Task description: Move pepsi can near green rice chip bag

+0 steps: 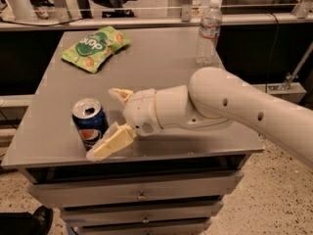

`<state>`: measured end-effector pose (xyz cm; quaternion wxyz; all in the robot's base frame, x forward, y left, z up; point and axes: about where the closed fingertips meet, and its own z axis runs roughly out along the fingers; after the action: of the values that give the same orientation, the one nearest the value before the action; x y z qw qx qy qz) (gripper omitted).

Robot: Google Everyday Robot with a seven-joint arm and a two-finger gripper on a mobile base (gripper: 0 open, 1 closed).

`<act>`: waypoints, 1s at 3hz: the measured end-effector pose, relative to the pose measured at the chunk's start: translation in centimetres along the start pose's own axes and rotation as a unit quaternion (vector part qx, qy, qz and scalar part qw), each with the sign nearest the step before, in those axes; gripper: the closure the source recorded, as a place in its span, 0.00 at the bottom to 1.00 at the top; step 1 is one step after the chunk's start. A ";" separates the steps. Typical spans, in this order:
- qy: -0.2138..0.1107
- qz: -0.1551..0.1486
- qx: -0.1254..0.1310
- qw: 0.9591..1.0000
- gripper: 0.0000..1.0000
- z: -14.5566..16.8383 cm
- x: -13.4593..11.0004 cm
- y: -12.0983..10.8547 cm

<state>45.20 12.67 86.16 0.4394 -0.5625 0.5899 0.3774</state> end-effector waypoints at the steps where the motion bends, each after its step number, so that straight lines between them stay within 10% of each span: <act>1: -0.040 0.021 -0.006 0.999 0.00 2.4 -0.7 0.1; 3: -0.086 0.044 -0.016 0.995 0.42 4.5 -1.5 1.1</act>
Offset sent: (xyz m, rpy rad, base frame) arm -0.0073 0.0566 -0.0040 0.2167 0.1044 0.0141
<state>44.50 17.46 86.04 0.4620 -0.5086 0.5683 0.4527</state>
